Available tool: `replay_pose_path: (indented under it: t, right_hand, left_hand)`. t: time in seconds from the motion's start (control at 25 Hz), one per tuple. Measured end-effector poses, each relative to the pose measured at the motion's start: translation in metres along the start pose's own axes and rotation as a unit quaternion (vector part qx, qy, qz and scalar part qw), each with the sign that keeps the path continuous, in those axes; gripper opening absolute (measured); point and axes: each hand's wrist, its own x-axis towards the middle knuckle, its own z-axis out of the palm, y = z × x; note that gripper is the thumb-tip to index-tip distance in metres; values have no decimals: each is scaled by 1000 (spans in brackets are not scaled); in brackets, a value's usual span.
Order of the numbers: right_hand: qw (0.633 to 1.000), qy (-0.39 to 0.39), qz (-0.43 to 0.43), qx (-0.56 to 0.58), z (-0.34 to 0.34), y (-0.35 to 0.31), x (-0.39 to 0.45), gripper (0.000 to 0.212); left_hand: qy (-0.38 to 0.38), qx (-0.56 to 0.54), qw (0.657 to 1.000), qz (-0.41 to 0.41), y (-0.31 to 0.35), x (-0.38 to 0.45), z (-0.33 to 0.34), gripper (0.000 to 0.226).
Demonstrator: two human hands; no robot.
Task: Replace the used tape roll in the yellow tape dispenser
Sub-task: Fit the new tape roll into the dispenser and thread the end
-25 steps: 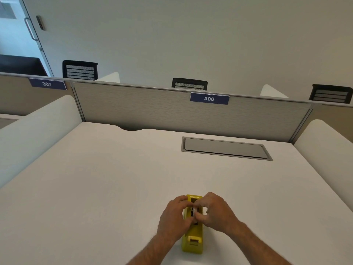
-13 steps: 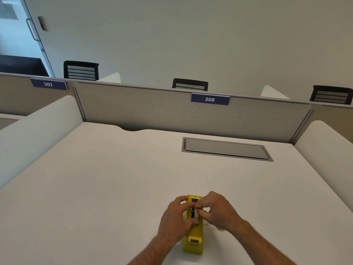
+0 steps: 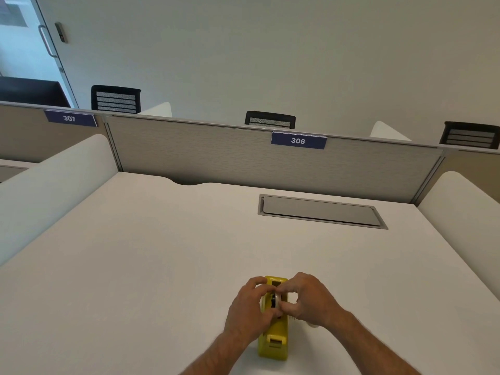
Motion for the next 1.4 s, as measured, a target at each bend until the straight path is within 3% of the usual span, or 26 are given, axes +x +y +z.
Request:
replay_pose_path:
  t: [0.48, 0.84, 1.04, 1.4]
  right_hand:
    - [1000, 7, -4, 17, -5, -2, 2, 18]
    - [1000, 6, 3, 7, -1, 0, 0, 28]
    - [1000, 13, -10, 9, -2, 1, 3, 20]
    - [1000, 0, -17, 19, -2, 2, 1, 24]
  left_hand:
    - [-7, -5, 1000, -15, -1, 1, 2, 52]
    - [-1, -8, 1000, -9, -3, 1, 5, 47]
    - [-3, -3, 1000, -15, -4, 2, 6, 50]
    - [-1, 6, 1000, -17, -5, 4, 7, 52]
